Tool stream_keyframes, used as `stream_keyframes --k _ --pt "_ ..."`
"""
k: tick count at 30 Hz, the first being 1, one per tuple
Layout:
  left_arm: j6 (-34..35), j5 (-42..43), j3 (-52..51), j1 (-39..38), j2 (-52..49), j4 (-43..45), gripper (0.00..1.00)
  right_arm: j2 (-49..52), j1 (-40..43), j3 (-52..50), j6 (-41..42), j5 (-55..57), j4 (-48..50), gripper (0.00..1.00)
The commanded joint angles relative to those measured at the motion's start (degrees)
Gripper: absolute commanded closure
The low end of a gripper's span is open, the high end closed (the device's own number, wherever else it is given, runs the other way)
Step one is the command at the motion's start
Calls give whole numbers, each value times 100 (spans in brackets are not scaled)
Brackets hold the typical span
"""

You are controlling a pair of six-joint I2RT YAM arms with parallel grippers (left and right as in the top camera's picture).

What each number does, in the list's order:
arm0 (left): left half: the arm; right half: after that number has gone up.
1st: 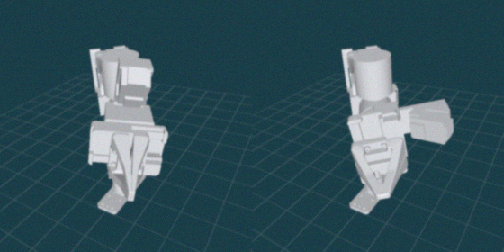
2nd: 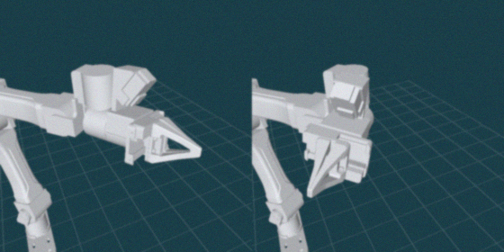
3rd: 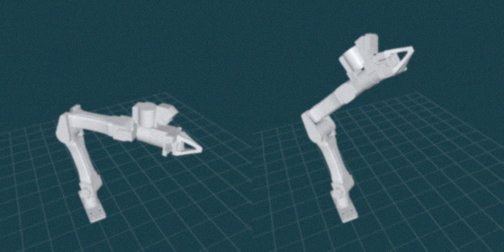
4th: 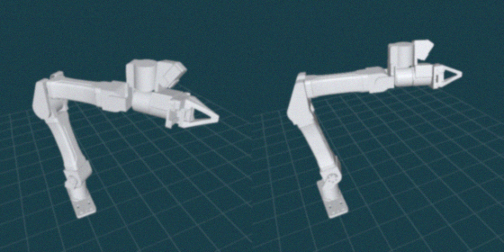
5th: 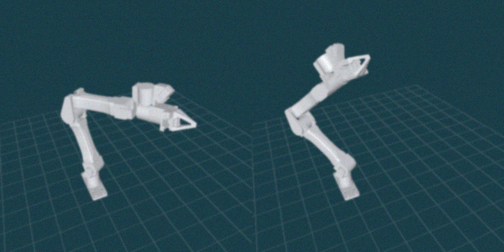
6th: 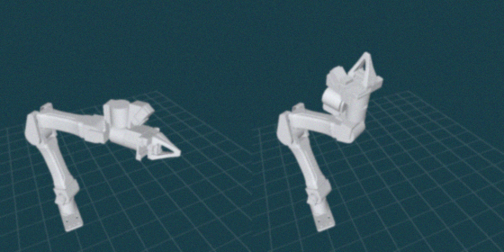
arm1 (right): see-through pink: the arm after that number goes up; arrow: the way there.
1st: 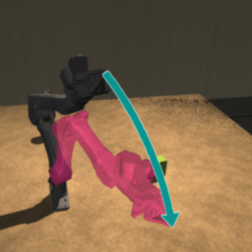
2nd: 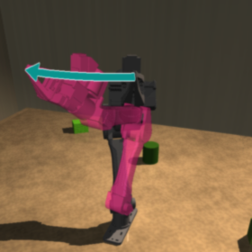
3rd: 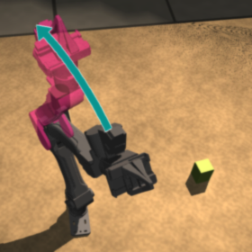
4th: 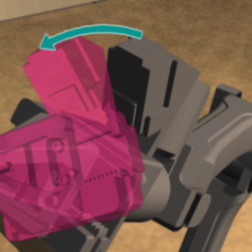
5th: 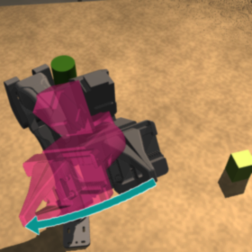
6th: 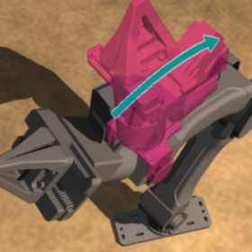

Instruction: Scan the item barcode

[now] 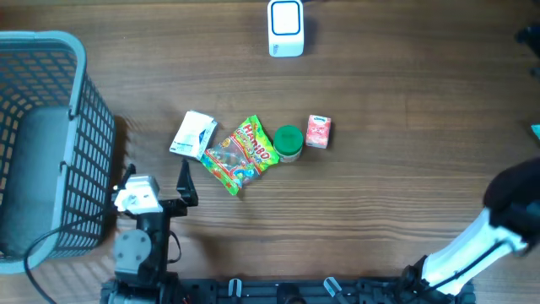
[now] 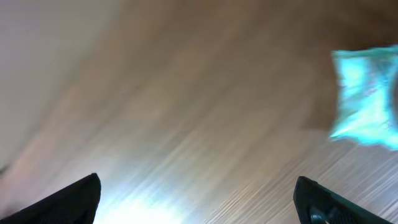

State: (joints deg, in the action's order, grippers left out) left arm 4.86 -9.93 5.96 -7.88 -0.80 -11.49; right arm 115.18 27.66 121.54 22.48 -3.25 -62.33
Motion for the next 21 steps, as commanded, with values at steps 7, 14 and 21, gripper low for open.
stream_keyframes --k 7,14,21 --pt "162 -162 -341 -22 -35 334 0 -719 -3008 -13 149 -415 -1298 0" --pt "164 -146 -341 -22 -35 334 0 -433 -4826 -986 149 -481 -1770 0" --pt "162 -144 -341 -22 -35 337 0 -125 -5617 -2116 520 -481 -1340 0"
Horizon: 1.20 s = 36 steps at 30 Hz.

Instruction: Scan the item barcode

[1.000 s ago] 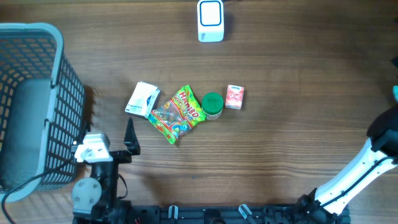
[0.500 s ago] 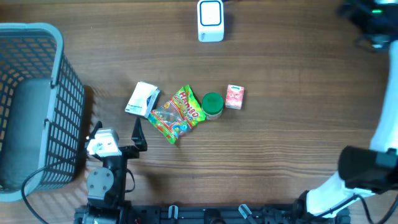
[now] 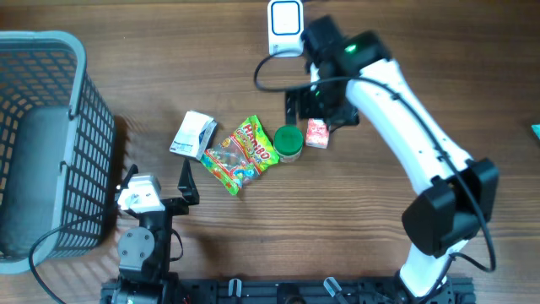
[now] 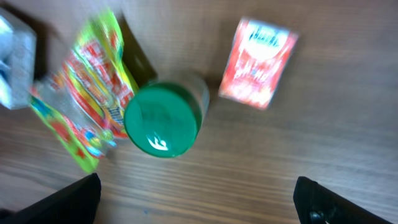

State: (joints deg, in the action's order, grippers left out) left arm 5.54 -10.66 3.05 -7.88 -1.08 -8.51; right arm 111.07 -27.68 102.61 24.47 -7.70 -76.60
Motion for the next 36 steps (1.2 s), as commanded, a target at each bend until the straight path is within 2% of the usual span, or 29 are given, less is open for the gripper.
stream_keyframes --k 1,8,17,18,19,20,23,25,28,29,32,36 --pt "94 -74 -50 -22 -7 37 0 413 -116 -258 404 -96 140 0" --pt "94 -74 -50 -22 -7 37 0 1086 -474 -267 522 -612 629 0" --pt "94 -74 -50 -22 -7 39 0 1526 -590 -299 614 -192 1027 0" --pt "94 -74 -50 -22 -7 37 0 1606 -590 -299 616 -197 1014 5" --pt "94 -74 -50 -22 -7 39 0 1659 -590 -299 616 -199 1012 16" --pt "94 -74 -50 -22 -7 37 0 1668 -590 -299 612 -195 1010 20" --pt "94 -74 -50 -22 -7 37 0 1655 -570 -273 509 -31 988 24" --pt "94 -74 -50 -22 -7 37 0 1655 -507 -232 -144 234 979 31" --pt "94 -74 -50 -22 -7 37 0 1655 -483 -125 -1858 855 966 32" --pt "94 -74 -50 -22 -7 37 0 1655 -483 -103 -2192 1200 962 32" --pt "94 -72 -50 -22 -7 37 0 1639 -518 122 -2463 2026 826 30" --pt "94 -72 -50 -22 -7 37 0 1388 -538 866 -2660 1899 614 14"
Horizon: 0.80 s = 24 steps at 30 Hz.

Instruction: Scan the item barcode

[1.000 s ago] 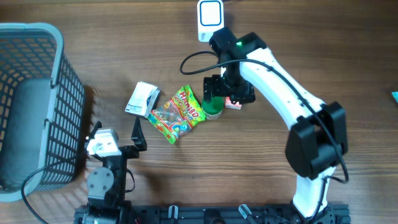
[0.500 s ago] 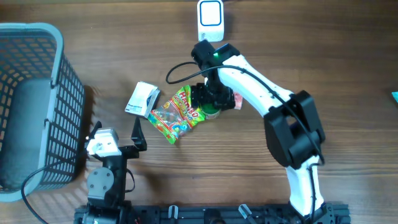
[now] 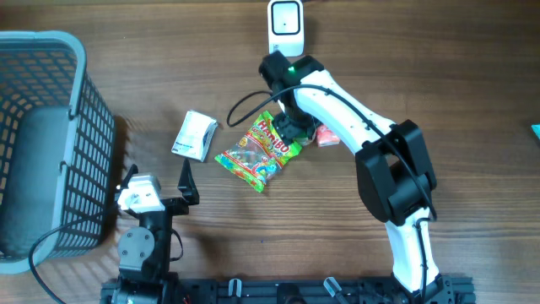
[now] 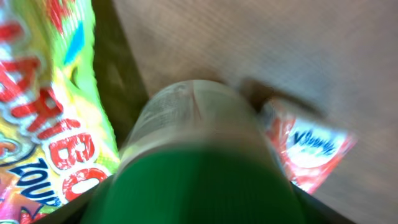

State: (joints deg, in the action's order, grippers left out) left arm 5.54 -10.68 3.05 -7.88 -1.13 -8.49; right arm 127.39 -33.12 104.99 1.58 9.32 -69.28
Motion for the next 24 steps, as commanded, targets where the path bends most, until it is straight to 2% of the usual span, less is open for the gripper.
stream_keyframes --k 1,2,3,5,7,10,12,16,19,21,24 --pt "94 -70 -50 -22 -2 35 0 -289 9 752 -372 -20 -179 12" --pt "94 -72 -50 -22 -2 35 0 -369 7 933 -345 -407 -262 9" --pt "94 -72 -50 -22 -2 37 0 -463 9 1064 -256 -798 -334 0" --pt "94 -72 -50 -22 -2 35 0 -627 9 1139 127 -1152 -313 0" --pt "94 -72 -50 -22 -2 35 0 -699 31 1139 1779 -929 -365 0" --pt "94 -72 -50 -22 -2 35 0 -680 162 984 5001 -796 -942 0" --pt "94 -70 -50 -22 -2 35 0 -680 258 964 6242 -966 -846 0" --pt "94 -72 -50 -22 -2 37 0 -673 267 962 6496 -1069 -887 0" --pt "94 -72 -50 -22 -2 35 0 -586 284 962 7912 -1185 -1082 0" --pt "94 -72 -50 -22 -2 35 0 -487 299 962 8220 -1246 -975 0" --pt "94 -70 -50 -22 -2 35 0 -264 299 962 8260 -1283 -938 0"
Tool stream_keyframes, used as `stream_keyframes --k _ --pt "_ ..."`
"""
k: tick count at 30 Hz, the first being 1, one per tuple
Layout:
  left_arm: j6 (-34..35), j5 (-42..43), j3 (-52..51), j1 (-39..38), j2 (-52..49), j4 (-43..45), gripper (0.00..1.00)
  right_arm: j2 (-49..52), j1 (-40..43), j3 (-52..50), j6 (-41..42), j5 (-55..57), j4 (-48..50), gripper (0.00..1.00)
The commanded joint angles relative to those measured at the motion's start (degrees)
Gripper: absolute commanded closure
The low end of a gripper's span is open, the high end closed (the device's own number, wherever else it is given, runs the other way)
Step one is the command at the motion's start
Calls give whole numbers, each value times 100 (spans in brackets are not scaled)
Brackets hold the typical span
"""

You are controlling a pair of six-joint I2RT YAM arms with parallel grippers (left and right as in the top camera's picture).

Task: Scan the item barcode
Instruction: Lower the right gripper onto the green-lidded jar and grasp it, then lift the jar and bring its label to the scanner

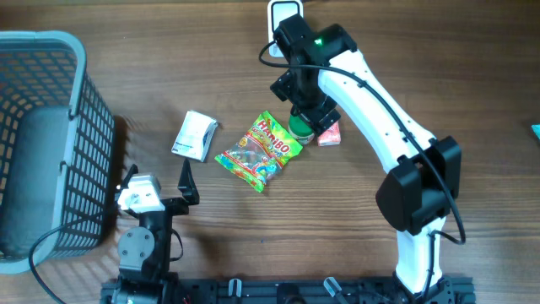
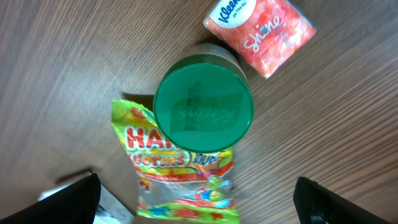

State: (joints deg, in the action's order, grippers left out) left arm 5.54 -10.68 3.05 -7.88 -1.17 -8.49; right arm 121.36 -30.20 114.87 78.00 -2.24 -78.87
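A jar with a green lid (image 2: 203, 106) stands upright on the wooden table (image 1: 422, 67), and it also shows in the overhead view as the green jar (image 1: 299, 128). My right gripper (image 2: 199, 202) hangs above it, open, its dark fingertips (image 2: 71, 200) far apart and holding nothing. A pink Kleenex pack (image 2: 261, 34) lies against the jar's far side. A Haribo bag (image 2: 180, 180) lies beside the jar on the near side. The white scanner (image 1: 283, 10) at the back edge is partly hidden by the right arm. My left gripper (image 1: 185, 183) rests at the front left.
A white packet (image 1: 195, 135) lies left of the Haribo bag (image 1: 260, 150). A grey-blue mesh basket (image 1: 84, 110) fills the left side of the table. The pink pack (image 1: 331, 133) sits just right of the jar. A teal object (image 1: 536, 129) shows at the right edge.
My right gripper was low and tight around the green-lidded jar. Now it is higher, looking straight down on the lid, with its jaws wide. The jar, bag and pink pack lie where they were.
The right arm was first at the table's right edge, far from the items. Then it hung open over the jar and pink pack. Then it was low at the jar, with the Haribo bag shifted right, off the white packet. Now it is raised, open and holding nothing.
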Motion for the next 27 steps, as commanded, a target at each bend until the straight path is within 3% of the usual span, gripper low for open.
stream_keyframes --k 1,11,14,17,20,25,27 --pt "94 -72 -50 -22 2 35 0 433 13 -26 619 -125 26 0" --pt "94 -72 -50 -22 2 35 0 1362 175 -26 367 -129 20 2" --pt "94 -72 -50 -22 2 35 0 1589 179 -26 -44 -175 22 16" --pt "94 -72 -50 -22 2 35 0 1665 177 -31 -334 -302 42 16" --pt "94 -72 -50 -22 2 37 0 1665 177 -28 -820 -345 37 33" --pt "94 -72 -50 -22 2 35 0 1598 227 31 -2389 -420 -52 48" --pt "94 -70 -50 -22 2 35 0 1493 306 238 -2975 -426 -326 50"
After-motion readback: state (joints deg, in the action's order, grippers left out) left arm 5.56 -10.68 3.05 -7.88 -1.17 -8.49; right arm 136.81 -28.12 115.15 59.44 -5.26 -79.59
